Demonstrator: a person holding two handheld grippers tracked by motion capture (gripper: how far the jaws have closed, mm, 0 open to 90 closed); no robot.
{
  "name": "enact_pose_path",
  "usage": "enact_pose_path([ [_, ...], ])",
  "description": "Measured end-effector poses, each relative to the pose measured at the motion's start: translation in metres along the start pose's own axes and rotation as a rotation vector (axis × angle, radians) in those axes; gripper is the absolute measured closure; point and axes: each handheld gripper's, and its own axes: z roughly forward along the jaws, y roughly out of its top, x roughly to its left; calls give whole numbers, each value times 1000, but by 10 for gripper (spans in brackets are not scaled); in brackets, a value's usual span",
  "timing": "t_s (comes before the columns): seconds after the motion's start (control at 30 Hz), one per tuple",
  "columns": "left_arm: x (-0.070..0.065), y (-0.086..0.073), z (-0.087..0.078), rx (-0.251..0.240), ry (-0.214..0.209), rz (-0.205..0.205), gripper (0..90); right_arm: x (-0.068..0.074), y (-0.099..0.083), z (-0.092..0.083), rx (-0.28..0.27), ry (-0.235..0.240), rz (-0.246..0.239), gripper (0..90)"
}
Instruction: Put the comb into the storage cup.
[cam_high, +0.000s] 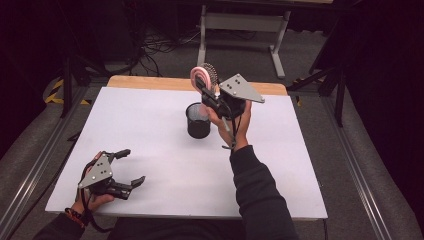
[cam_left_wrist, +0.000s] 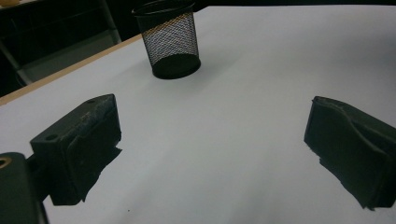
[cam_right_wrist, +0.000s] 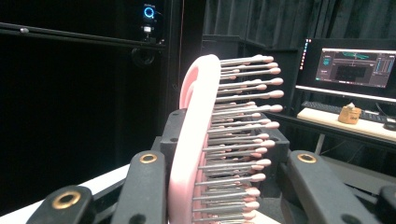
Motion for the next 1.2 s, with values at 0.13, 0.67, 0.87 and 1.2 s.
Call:
enact_pose_path([
  [0.13,0,0,1,3,-6,2,45,-1,-4,5,9,-7,8,633],
  [0.67,0,0,1,6,-7,4,48,-1,-28,16,42,-9,65,634],
  [0.87,0,0,1,2,-6,0,48,-1,-34,18,54,-10,79,633],
  [1.2,1,0,2,16,-1,4,48,-1,-46,19,63,-9,137,633],
])
